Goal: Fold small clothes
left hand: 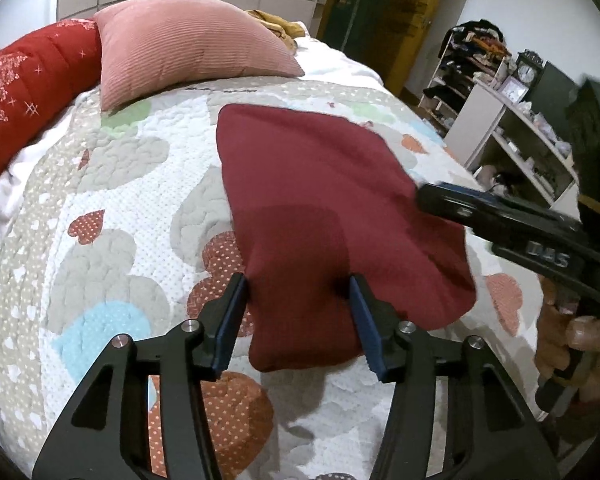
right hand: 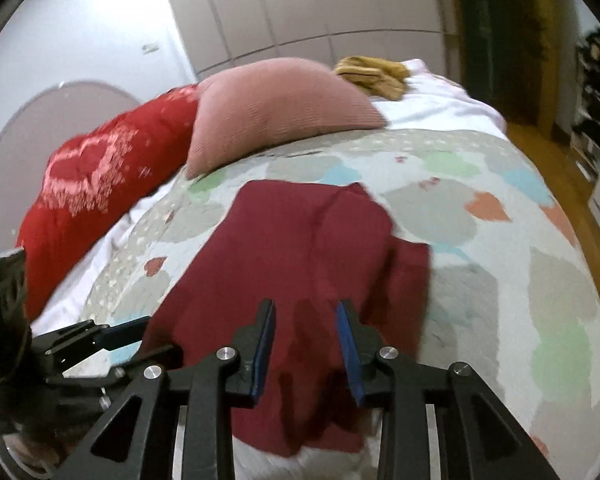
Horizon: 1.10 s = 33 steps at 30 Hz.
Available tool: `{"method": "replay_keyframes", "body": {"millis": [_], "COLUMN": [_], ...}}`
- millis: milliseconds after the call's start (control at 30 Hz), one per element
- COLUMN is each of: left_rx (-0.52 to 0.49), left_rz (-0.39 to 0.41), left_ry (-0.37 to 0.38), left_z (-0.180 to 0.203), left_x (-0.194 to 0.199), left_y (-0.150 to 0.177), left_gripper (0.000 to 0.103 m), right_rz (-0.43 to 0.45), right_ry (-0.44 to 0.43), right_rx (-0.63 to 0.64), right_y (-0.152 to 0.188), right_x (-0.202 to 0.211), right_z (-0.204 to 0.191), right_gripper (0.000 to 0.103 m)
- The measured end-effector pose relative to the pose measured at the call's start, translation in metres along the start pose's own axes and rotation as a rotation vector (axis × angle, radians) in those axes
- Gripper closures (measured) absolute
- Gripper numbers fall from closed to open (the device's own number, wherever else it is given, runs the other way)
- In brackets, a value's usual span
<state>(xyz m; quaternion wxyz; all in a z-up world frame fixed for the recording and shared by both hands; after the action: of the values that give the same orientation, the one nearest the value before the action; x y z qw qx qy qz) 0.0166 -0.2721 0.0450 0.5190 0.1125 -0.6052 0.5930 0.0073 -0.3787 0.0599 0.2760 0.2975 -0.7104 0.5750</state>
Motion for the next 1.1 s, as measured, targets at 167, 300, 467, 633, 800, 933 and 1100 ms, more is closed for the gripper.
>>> {"method": "replay_keyframes", "body": {"millis": [167, 300, 467, 633, 800, 933, 1100], "left_rx": [0.055, 0.080, 0.090, 0.077, 0.069, 0.065, 0.035], "left_rz": [-0.040, -0.038, -0.040, -0.042, -0.049, -0.050, 0.005], "left_ry": [0.032, 0.043, 0.039, 0.015, 0.006, -0.005, -0.038], "left_z": [-0.010, -0.015, -0.013, -0.009, -0.007, -0.008, -0.006], "left_x": [-0.017, -0.017, -0.008, -0.008, -0.011, -0.006, 0.014], "left_y": [0.010, 0.012, 0.014, 0.015, 0.016, 0.015, 0.008], "left_gripper": [0.042, 0.038, 0.038, 0.038, 0.038, 0.038, 0.038], "right_rz": [-0.097, -0.082, -0.049, -0.038, -0.079, -0.077, -0.018], "right_ry": [0.132, 0.101, 0.084, 0.085, 0.112, 0.110, 0.089], "right_rx": [0.047, -0.005, 0.030, 0.048, 0.039, 0.014, -0.003], "right_y": [0.004, 0.003, 0.013, 0.034, 0.060, 0.057, 0.050], "right_x": [-0.062, -0.054, -0.011, 0.005, -0.016, -0.009, 0.018], "right_z": [0.008, 0.014, 0.001, -0.007, 0.006, 0.008, 0.000], "right_gripper": [0.077, 0.078, 0.077, 0.077, 0.077, 0.077, 0.077]}}
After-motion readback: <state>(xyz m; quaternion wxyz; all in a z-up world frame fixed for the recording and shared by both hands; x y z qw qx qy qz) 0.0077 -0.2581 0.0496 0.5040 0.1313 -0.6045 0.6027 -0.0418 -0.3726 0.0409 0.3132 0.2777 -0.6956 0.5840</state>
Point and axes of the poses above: each gripper's, at about its wrist camera, not at the fingertips, and x roughly against the way its jaws point, z to its right, y to its underside, the point moved 5 cm from there along -x, roughly the way its jaws point, and after that the axes turned 1 degree about y, right-handed, at the moved point
